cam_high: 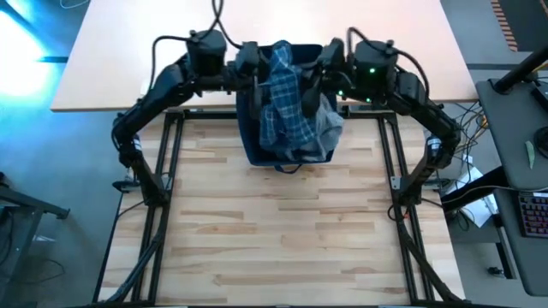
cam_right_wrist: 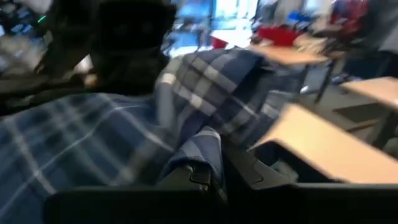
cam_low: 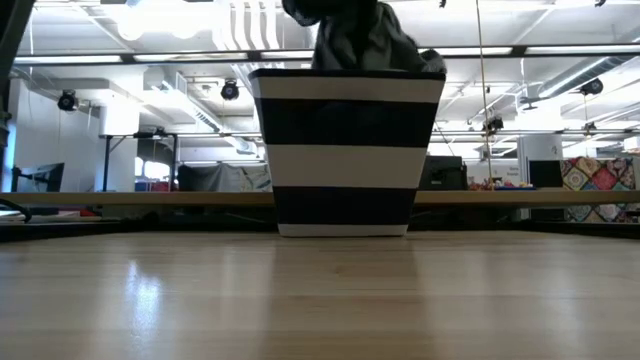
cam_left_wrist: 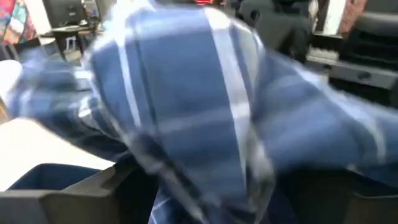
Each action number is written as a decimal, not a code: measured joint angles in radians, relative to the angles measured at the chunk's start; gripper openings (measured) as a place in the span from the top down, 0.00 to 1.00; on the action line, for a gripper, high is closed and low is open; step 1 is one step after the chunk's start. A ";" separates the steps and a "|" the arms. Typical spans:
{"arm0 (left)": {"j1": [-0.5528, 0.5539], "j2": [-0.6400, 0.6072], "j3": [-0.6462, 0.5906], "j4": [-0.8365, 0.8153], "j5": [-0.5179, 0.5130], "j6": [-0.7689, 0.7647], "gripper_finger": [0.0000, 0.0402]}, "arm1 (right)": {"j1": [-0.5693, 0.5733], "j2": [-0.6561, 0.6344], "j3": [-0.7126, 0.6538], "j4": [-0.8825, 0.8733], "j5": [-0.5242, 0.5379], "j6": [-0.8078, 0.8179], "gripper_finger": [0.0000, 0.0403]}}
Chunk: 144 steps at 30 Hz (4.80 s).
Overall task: Fold Laundry from Bin
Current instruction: Remove the blue patterned pants from the blue laundry bin
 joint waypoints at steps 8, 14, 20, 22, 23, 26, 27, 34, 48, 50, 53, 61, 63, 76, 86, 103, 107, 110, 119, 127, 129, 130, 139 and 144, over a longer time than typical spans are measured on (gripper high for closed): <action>-0.018 0.059 0.006 -0.007 0.056 0.122 0.29 | -0.001 0.031 0.000 -0.035 -0.054 -0.007 0.98; -0.020 0.057 0.006 0.009 0.112 0.127 0.31 | 0.001 0.029 0.002 -0.025 -0.133 -0.052 0.95; -0.019 0.061 0.006 0.013 0.178 0.088 0.61 | 0.003 0.030 0.003 -0.026 -0.149 -0.065 0.81; -0.020 0.061 0.006 0.017 0.180 0.084 0.80 | 0.003 0.025 0.005 -0.025 -0.146 -0.072 0.75; -0.020 0.056 0.006 0.017 0.179 0.079 0.89 | 0.003 0.019 0.004 -0.025 -0.143 -0.076 0.72; -0.006 0.045 0.032 0.002 0.176 0.050 0.94 | 0.005 -0.005 0.004 -0.022 -0.079 -0.096 0.66; -0.004 0.041 0.046 -0.006 0.172 0.048 0.94 | 0.007 -0.016 0.003 -0.032 -0.058 -0.100 0.64; 0.042 -0.080 0.089 0.097 0.176 -0.007 0.96 | 0.005 -0.099 0.003 -0.223 0.101 -0.106 0.52; 0.075 -0.169 0.102 0.225 0.207 -0.186 0.95 | 0.013 -0.005 -0.104 -0.315 0.056 0.014 0.42; 0.074 -0.166 0.102 0.233 0.217 -0.208 0.95 | 0.012 0.027 -0.132 -0.247 0.054 0.014 0.42; 0.074 -0.156 0.100 0.212 0.225 -0.241 0.95 | 0.011 0.065 -0.143 -0.217 0.018 -0.022 0.49; 0.074 -0.204 0.103 0.170 0.233 -0.286 0.95 | -0.014 0.079 -0.143 -0.227 0.165 -0.044 0.94; 0.074 -0.222 0.103 0.130 0.235 -0.282 0.95 | -0.037 0.056 -0.143 -0.238 0.261 -0.045 0.95; 0.072 -0.352 0.103 0.079 0.286 -0.257 0.95 | -0.381 0.044 -0.151 -0.294 0.375 0.076 0.98; 0.072 -0.416 0.104 0.244 0.286 -0.276 0.95 | -0.447 0.069 -0.153 -0.286 0.131 0.120 0.95; 0.072 -0.300 0.102 0.538 -0.038 -0.478 0.95 | -0.134 -0.035 -0.139 -0.196 -0.040 -0.056 0.46; 0.073 -0.274 0.104 0.673 -0.057 -0.544 0.95 | -0.075 -0.006 -0.163 -0.216 -0.043 -0.055 0.43; 0.072 -0.259 0.104 0.716 -0.056 -0.591 0.95 | -0.054 0.022 -0.219 -0.213 -0.043 -0.046 0.42; 0.073 -0.282 0.103 0.771 -0.021 -0.676 0.95 | -0.066 0.099 -0.465 -0.032 0.040 -0.040 0.42; 0.072 -0.355 0.104 0.885 0.024 -0.760 0.95 | -0.200 0.098 -0.562 -0.048 0.414 -0.123 0.42; 0.072 -0.381 0.104 0.888 0.020 -0.757 0.95 | -0.239 0.082 -0.550 -0.073 0.444 -0.097 0.42; 0.072 -0.393 0.104 0.897 0.017 -0.753 0.95 | -0.258 0.072 -0.536 -0.088 0.442 -0.071 0.42; 0.072 -0.499 0.106 0.877 0.063 -0.621 0.95 | -0.320 0.010 -0.395 -0.127 -0.010 0.085 0.36; 0.072 -0.498 0.103 0.600 0.156 -0.619 0.95 | -0.299 0.010 -0.360 -0.128 -0.216 0.071 0.31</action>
